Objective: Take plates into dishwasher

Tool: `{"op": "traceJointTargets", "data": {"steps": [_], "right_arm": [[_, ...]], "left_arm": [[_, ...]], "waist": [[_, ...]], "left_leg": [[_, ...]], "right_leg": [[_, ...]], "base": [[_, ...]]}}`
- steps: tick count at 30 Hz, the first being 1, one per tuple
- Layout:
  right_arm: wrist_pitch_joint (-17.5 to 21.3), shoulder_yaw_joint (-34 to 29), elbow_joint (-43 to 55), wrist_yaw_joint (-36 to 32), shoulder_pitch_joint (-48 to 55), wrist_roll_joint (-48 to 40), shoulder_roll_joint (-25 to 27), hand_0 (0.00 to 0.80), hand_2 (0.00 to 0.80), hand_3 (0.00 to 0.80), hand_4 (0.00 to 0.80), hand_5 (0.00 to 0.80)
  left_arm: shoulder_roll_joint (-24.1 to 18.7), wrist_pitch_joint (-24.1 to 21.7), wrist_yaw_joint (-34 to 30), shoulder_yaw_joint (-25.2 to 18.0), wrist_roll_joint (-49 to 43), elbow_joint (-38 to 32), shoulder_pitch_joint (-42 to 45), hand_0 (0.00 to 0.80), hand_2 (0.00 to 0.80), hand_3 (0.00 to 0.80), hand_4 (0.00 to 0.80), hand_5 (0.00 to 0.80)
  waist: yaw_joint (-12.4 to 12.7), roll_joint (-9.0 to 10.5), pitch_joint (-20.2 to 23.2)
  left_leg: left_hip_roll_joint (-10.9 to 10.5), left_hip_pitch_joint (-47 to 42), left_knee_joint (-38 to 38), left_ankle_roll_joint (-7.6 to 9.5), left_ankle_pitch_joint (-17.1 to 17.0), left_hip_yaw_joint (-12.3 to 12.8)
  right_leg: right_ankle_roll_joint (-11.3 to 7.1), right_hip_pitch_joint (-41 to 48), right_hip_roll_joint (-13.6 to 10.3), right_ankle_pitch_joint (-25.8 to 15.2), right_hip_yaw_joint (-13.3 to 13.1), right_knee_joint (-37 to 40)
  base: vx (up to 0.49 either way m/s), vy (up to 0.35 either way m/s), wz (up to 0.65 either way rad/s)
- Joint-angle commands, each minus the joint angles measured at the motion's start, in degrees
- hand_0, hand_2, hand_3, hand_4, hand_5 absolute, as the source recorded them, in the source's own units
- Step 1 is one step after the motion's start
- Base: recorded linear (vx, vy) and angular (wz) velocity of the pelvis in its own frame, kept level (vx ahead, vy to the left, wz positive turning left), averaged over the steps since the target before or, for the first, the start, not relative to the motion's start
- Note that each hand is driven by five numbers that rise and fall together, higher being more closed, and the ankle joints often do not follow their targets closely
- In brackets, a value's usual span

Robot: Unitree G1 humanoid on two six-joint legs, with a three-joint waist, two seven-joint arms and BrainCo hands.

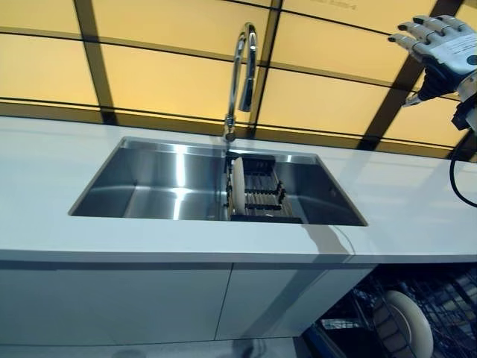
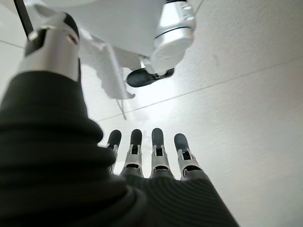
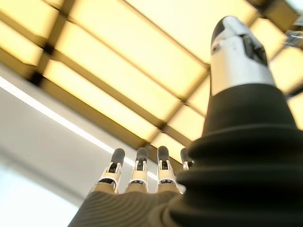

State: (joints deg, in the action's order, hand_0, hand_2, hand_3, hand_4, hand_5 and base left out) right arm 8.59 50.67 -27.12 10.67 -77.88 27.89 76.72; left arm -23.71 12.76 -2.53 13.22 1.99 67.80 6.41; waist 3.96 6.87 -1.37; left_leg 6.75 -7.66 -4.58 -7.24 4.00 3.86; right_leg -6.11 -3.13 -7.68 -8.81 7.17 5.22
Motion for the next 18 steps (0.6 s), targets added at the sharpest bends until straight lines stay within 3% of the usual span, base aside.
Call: {"op": "traceJointTargets", "data": {"steps": [1,18], "right_arm": [[3.1,1.7,-1.6,2.6,-6.3,1.6,3.3,0.000,0.000,0.000,0.000,0.000],[7.1,-0.7,3.4,-2.2,-1.0,5.4,-4.7,0.000,0.000,0.000,0.000,0.000]], "left_arm": [[-2.2,1.0,-0.5,0.3,1.4,1.9,-3.5,0.000,0.000,0.000,0.000,0.000],[-1.4,1.6,-1.1,-0.6,1.0,1.0,-3.1,0.000,0.000,0.000,0.000,0.000]], "waist": [[0.8,0.52,-2.3],[4.4,-0.32,-4.3]], "left_leg": [[0.1,3.7,-0.4,1.00,-5.2,-3.6],[-0.6,6.9,-0.4,0.73,-6.9,-6.7]], "right_leg": [[-5.41,6.7,-3.8,3.8,1.7,-0.2],[-4.95,7.0,-4.5,4.5,5.3,-0.2]], "base": [[0.035,0.009,0.14],[0.013,0.007,0.12]]}}
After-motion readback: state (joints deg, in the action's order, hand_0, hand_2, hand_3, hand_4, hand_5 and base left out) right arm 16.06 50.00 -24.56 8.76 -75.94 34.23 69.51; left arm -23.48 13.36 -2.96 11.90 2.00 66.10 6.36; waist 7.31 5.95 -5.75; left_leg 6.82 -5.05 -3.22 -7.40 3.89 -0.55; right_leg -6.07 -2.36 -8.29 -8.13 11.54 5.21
